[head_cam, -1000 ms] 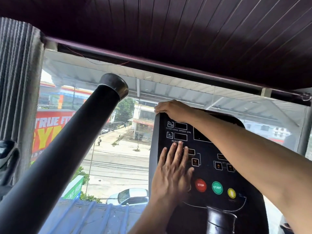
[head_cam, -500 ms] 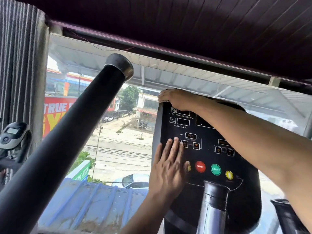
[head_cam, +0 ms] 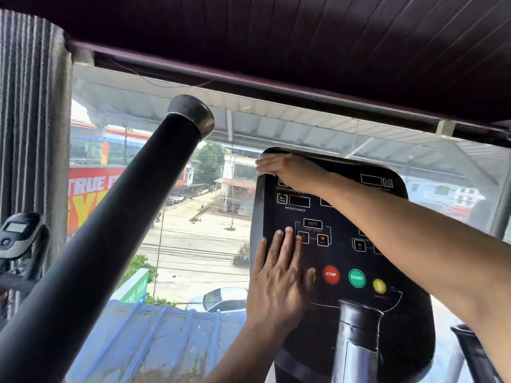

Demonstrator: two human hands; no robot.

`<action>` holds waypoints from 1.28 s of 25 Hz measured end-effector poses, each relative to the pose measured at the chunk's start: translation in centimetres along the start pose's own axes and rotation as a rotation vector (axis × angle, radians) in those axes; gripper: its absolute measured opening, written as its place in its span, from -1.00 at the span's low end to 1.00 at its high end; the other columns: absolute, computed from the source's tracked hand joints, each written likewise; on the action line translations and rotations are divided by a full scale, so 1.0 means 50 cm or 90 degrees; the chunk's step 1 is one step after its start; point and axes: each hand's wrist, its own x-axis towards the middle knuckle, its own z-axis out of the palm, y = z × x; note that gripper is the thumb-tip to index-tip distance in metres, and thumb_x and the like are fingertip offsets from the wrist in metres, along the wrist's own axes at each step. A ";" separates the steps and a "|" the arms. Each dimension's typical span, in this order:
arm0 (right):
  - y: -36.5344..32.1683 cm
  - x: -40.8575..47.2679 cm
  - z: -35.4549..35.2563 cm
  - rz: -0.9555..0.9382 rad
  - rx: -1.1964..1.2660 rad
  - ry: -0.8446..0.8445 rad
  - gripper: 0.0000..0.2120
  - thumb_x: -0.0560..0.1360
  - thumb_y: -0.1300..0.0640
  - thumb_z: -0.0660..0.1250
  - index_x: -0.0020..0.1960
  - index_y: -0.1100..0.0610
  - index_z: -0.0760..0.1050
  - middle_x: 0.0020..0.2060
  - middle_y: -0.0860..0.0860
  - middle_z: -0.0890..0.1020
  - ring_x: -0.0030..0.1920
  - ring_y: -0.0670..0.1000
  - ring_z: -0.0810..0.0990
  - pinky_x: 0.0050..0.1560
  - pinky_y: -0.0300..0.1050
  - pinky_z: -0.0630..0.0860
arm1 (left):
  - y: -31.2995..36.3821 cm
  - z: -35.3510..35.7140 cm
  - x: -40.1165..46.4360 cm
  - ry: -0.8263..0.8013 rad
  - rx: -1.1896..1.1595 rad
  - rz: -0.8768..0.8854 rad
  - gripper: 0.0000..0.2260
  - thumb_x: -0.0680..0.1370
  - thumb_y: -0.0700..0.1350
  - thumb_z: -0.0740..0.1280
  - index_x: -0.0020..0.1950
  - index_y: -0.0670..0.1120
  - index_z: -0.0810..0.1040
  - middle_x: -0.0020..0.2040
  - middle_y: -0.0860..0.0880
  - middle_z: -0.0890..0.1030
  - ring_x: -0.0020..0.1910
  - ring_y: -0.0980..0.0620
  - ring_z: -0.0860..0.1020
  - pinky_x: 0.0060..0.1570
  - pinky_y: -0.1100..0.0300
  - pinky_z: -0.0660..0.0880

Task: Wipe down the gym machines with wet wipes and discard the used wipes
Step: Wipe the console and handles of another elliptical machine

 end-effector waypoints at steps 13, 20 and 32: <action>-0.045 -0.098 0.049 -0.116 -0.016 -0.036 -0.51 0.63 0.33 0.07 0.56 0.21 0.28 0.57 0.14 0.28 0.61 0.10 0.17 0.61 0.06 0.12 | 0.001 -0.002 0.000 -0.001 0.013 -0.005 -0.43 0.72 0.20 0.03 0.63 -0.11 0.31 0.65 -0.09 0.22 0.66 -0.05 0.15 0.59 -0.08 0.00; 0.006 -0.074 0.039 0.156 -0.125 -0.085 -0.16 0.46 -0.31 -0.33 0.62 0.07 -0.41 0.60 0.05 -0.38 0.59 0.03 -0.42 0.61 0.16 -0.28 | 0.001 -0.002 0.001 -0.002 0.015 -0.003 -0.43 0.72 0.19 0.02 0.65 -0.09 0.26 0.67 -0.07 0.18 0.67 -0.04 0.10 0.60 -0.09 -0.02; -0.017 -0.073 0.015 0.259 -0.066 -0.127 -0.27 0.68 -0.22 -0.09 0.59 0.04 -0.48 0.57 0.04 -0.44 0.56 0.04 -0.48 0.56 0.20 -0.39 | 0.007 -0.007 0.000 -0.019 0.022 0.000 -0.42 0.73 0.18 0.00 0.68 -0.09 0.17 0.68 -0.09 0.14 0.68 -0.07 0.06 0.62 -0.10 -0.09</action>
